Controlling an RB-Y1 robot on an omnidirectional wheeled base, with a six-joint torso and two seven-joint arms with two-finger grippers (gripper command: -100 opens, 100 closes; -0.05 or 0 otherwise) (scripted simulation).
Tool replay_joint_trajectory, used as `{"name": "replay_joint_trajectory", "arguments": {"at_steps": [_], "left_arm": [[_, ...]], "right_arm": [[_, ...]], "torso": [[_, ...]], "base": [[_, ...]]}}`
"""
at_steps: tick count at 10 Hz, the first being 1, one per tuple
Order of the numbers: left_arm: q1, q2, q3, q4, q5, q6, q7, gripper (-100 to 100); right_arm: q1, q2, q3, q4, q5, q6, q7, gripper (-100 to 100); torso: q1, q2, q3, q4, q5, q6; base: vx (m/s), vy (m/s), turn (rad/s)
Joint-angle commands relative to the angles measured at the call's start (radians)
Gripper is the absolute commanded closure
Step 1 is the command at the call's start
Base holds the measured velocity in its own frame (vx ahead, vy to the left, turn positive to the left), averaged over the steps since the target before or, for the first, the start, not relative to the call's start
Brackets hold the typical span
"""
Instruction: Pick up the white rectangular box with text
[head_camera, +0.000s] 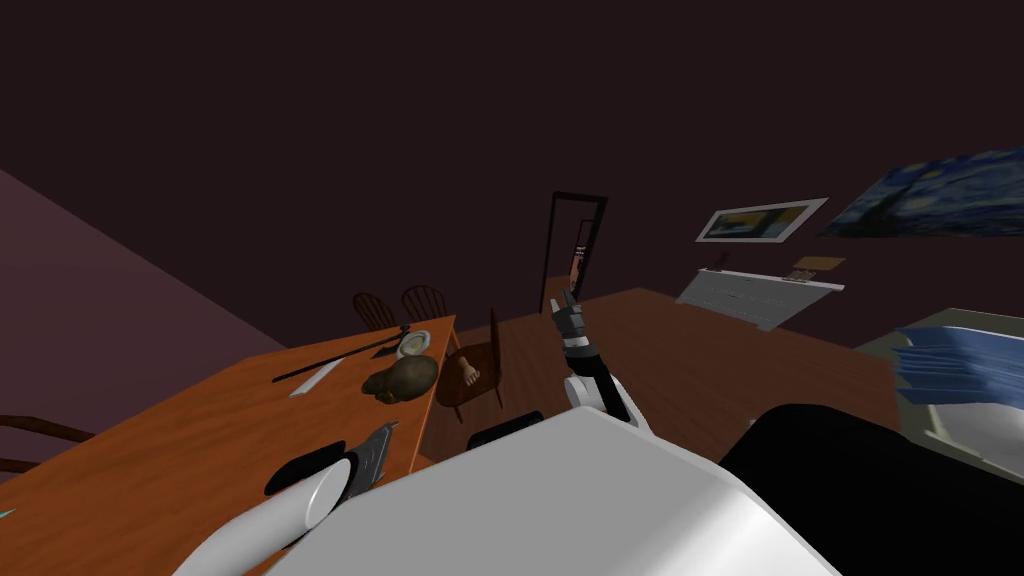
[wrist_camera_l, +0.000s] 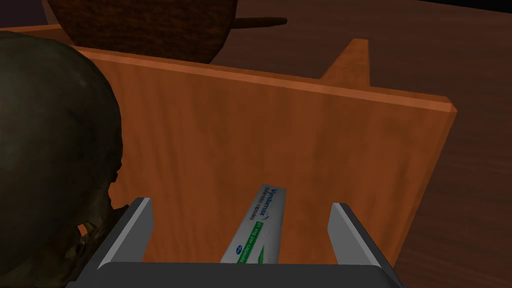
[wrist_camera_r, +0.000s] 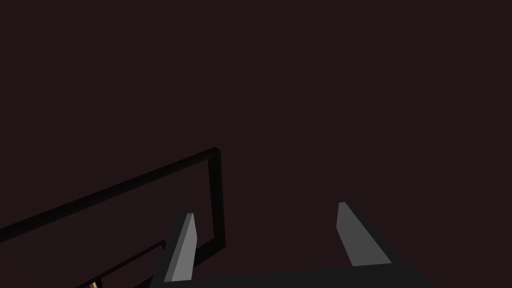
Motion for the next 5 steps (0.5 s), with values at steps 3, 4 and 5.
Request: {"name": "replay_joint_trajectory", "arguments": {"at_steps": [3, 4, 5], "left_arm": [[0.003, 0.035, 0.02, 0.029, 0.013, 0.089, -0.02, -100], [0.005, 0.049, 0.027, 0.044, 0.018, 0.119, -0.03, -100], [0.008, 0.063, 0.034, 0.057, 0.023, 0.147, -0.039, -100]], "right_arm": [[0.0, 0.0, 0.0, 0.0, 0.0, 0.0, 0.0, 0], [0.0, 0.0, 0.0, 0.0, 0.0, 0.0, 0.0, 0], [0.0, 0.0, 0.0, 0.0, 0.0, 0.0, 0.0, 0]], "torso": [[0.002, -0.002, -0.001, 0.0, 0.0, 0.0], [0.002, -0.001, -0.001, 0.0, 0.0, 0.0], [0.001, -0.001, 0.0, 0.0, 0.0, 0.0]], "base": [[0.097, 0.046, 0.023], [0.083, 0.035, 0.018], [0.11, 0.038, 0.036]]}}
